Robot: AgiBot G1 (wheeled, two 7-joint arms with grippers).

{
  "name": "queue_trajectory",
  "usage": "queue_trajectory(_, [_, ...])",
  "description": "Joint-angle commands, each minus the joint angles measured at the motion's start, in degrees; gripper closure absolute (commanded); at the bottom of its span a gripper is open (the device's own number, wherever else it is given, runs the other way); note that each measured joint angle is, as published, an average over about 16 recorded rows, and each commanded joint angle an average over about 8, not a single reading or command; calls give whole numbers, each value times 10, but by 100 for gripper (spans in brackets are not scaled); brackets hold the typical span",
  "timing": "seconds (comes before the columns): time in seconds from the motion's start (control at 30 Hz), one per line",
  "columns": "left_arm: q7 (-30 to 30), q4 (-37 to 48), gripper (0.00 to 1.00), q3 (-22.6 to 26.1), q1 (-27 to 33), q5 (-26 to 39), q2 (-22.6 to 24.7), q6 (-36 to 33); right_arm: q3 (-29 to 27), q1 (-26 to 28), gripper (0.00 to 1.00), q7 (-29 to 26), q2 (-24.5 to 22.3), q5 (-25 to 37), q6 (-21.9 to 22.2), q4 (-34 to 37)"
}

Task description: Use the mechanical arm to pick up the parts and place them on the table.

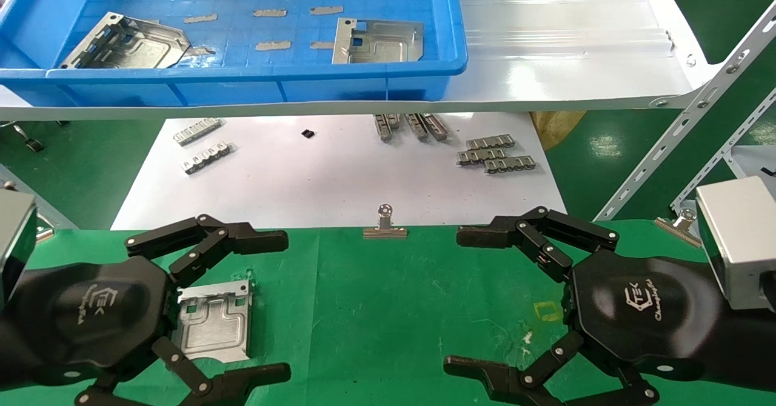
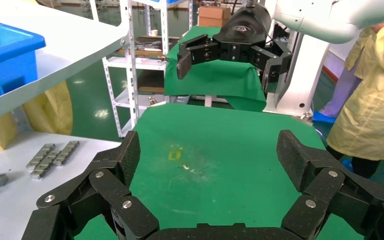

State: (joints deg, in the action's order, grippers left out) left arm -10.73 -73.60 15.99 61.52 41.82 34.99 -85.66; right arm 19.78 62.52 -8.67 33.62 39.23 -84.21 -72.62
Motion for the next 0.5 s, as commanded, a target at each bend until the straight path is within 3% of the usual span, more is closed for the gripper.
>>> queue_trajectory(0.03, [0,0,0,0,0,0,0,0,0,0,0,0,0,0,0,0])
queue_trajectory(0.5, [1,1,0,1,1,1,1,0,0,0,0,0,0,0,0,0])
